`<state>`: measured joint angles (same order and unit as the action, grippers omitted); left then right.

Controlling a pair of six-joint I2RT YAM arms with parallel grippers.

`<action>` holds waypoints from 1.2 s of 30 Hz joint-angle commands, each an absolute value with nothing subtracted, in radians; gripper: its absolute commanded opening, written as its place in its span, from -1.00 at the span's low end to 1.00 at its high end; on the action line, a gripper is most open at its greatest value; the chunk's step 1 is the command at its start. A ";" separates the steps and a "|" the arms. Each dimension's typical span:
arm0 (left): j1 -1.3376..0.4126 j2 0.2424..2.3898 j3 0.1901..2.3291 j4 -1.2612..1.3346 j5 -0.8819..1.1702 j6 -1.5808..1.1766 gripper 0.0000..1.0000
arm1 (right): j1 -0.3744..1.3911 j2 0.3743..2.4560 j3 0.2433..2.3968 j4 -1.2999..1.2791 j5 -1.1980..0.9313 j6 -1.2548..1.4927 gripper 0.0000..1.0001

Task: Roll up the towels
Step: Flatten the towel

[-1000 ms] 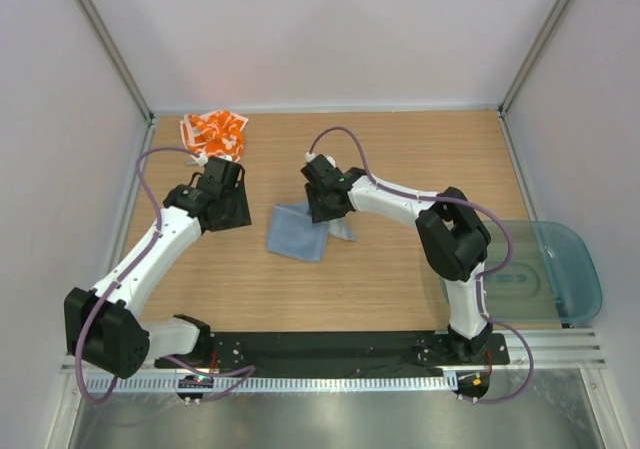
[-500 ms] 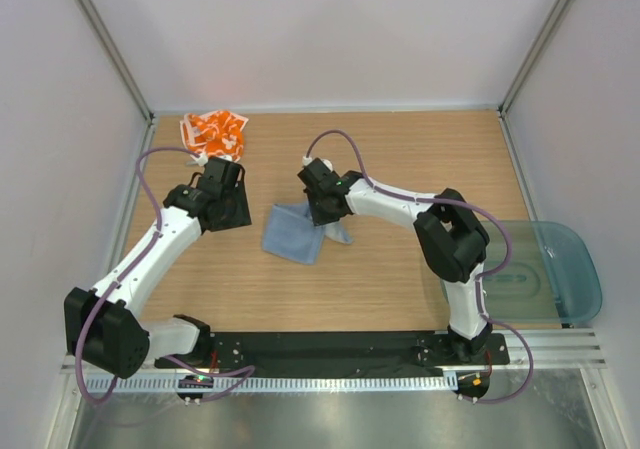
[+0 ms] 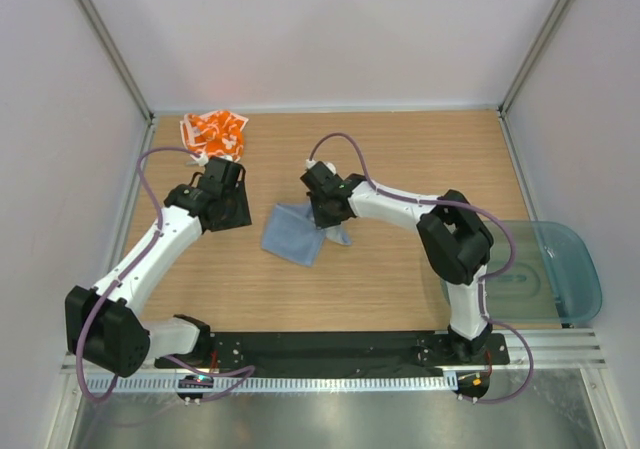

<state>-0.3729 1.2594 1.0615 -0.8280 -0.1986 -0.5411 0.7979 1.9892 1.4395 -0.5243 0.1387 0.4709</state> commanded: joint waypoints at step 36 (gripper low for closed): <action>-0.546 1.670 1.317 -0.628 -0.094 -0.719 0.22 | 0.948 1.042 1.299 -1.146 0.614 0.615 -0.97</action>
<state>-0.5114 1.5906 1.2312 -0.7219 -0.1074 -0.6781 0.9455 1.0889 1.2873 -1.1221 0.5762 0.5762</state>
